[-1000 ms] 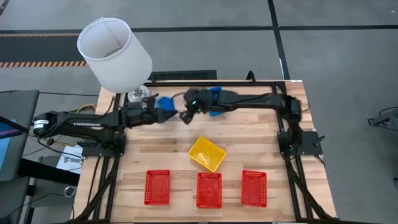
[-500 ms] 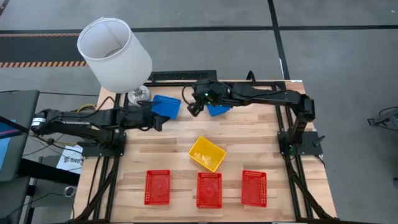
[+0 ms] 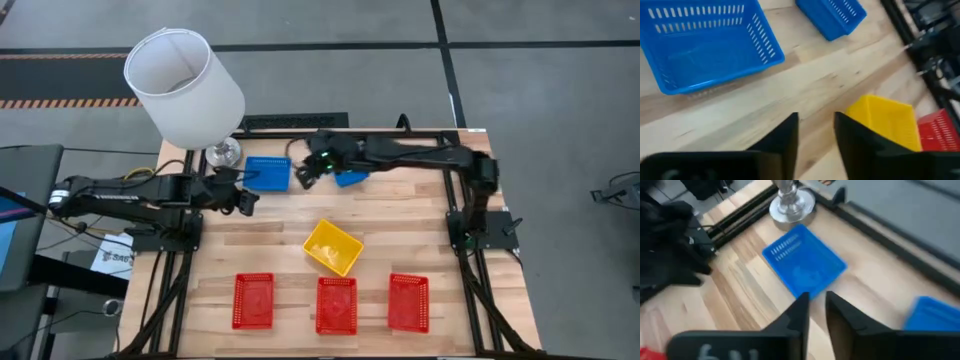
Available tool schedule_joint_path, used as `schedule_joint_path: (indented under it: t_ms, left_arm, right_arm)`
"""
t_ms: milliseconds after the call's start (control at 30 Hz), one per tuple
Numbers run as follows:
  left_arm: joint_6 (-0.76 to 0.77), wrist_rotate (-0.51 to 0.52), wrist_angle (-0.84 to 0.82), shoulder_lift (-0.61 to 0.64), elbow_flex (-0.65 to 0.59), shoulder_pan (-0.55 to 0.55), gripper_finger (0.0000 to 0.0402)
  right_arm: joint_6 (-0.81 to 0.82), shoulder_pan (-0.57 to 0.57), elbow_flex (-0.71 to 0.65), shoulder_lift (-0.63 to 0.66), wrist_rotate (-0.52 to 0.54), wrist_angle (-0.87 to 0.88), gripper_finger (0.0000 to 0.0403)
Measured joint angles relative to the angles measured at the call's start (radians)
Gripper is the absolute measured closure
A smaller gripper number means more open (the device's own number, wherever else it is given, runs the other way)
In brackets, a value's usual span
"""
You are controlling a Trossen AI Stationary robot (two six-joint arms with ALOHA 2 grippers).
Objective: Stack baskets by color
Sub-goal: Stack the left blue bin on the blue bin
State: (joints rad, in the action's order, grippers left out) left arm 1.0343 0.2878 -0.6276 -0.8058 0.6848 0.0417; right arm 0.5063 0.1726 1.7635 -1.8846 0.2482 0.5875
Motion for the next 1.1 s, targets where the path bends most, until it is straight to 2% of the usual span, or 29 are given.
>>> schedule_joint_path:
  t_ms: [200,367,533,733,1100]
  left_arm:
    - [0.067,0.035,-0.02,0.115,-0.001,-0.013,0.0196]
    - [0.087,0.054,-0.019,0.194,0.0,-0.013,0.0164]
    - [0.095,0.062,-0.048,0.228,-0.001,-0.014,0.0161]
    - [0.096,0.059,-0.048,0.244,-0.001,-0.015,0.0161]
    - [0.084,0.054,-0.055,0.246,-0.001,-0.015,0.0161]
  right_arm:
    - [0.107,0.029,0.0,-0.151,-0.05,-0.142,0.0223]
    - [0.191,0.062,0.029,-0.277,-0.125,-0.167,0.0182]
    - [0.22,0.073,0.13,-0.387,-0.171,-0.153,0.0182]
    - [0.236,0.077,0.257,-0.476,-0.174,-0.059,0.019]
    - [0.309,0.083,0.268,-0.529,-0.211,-0.063,0.0198]
